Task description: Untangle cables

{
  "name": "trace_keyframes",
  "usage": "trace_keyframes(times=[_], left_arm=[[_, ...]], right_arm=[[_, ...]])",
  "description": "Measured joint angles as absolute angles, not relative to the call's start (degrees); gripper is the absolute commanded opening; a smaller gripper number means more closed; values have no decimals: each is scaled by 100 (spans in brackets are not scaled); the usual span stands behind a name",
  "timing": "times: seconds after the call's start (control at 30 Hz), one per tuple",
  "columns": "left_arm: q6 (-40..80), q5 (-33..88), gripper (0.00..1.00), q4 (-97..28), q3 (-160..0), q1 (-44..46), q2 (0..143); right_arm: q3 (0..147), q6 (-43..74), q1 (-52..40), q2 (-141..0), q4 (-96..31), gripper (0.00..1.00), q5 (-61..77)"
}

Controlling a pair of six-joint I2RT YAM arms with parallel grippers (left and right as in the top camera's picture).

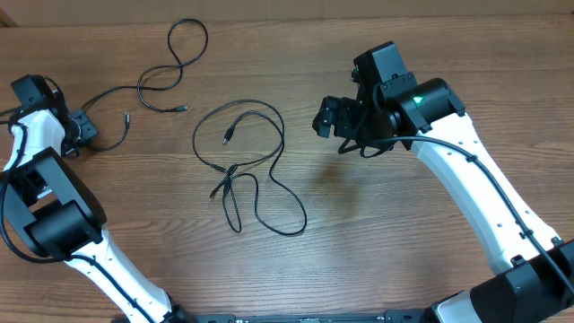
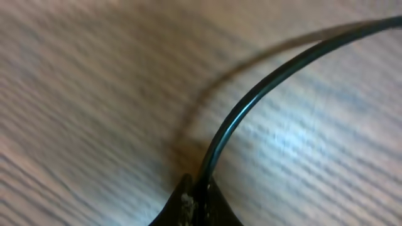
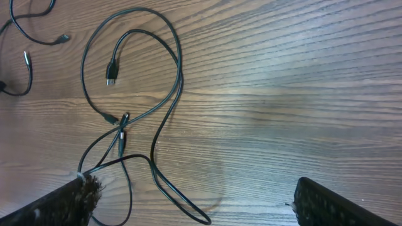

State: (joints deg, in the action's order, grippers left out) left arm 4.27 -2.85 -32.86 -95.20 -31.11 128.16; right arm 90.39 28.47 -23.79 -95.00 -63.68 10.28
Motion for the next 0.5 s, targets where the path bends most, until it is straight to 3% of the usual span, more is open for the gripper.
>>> trace_keyframes(times=[0.37, 0.4, 0.5], left_arm=[[-563, -368, 6, -1789, -11284, -3028, 12873], [-628, -366, 18, -1579, -11496, -3000, 12870], [-714, -362, 40, -902, -11896, -2923, 12857]], right_arm=[[9039, 2849, -2379, -9500, -6370, 98, 1028], [9039, 2849, -2379, -9500, -6368, 98, 1028], [9039, 2851, -2377, -9500, -6351, 98, 1028]])
